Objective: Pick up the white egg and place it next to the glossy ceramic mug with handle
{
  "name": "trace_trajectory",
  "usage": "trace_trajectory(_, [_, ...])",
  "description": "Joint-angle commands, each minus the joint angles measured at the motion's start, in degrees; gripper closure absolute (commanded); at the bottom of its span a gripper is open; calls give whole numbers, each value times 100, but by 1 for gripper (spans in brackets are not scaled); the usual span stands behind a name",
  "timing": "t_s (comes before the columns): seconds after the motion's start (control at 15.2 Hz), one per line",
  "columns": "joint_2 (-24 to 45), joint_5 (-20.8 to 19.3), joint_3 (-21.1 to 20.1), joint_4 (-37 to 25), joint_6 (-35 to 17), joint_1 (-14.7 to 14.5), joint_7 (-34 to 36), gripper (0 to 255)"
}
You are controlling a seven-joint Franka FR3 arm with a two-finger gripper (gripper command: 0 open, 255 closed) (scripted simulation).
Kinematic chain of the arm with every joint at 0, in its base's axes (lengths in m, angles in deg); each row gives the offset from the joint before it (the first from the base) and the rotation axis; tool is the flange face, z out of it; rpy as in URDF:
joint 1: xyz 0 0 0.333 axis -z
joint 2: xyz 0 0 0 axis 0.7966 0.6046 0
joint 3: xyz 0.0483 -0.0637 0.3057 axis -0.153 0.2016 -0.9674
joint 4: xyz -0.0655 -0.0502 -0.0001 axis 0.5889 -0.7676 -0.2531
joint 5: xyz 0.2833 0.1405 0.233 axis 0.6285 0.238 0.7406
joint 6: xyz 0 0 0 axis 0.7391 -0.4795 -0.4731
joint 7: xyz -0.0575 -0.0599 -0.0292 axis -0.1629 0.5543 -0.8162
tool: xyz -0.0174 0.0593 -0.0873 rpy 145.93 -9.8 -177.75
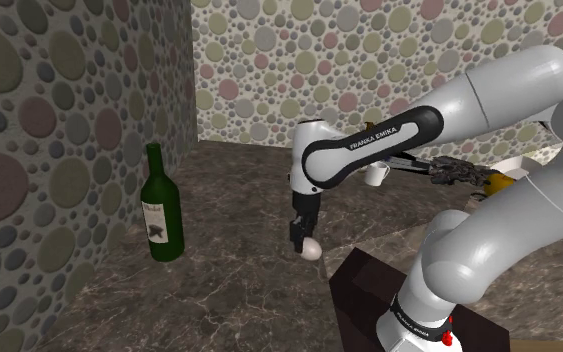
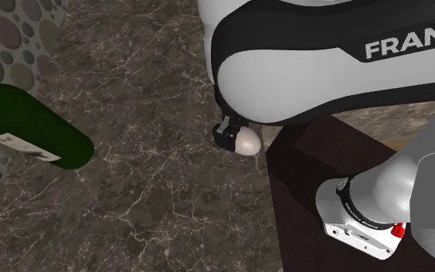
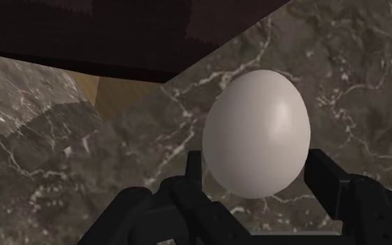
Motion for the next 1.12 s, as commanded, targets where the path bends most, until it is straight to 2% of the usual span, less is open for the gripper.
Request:
trace_trajectory(0.0, [-98, -25, 13, -104, 204, 11, 21, 255])
trace_trajectory(1.06, [-651, -145, 91, -977, 1623, 44, 185, 255])
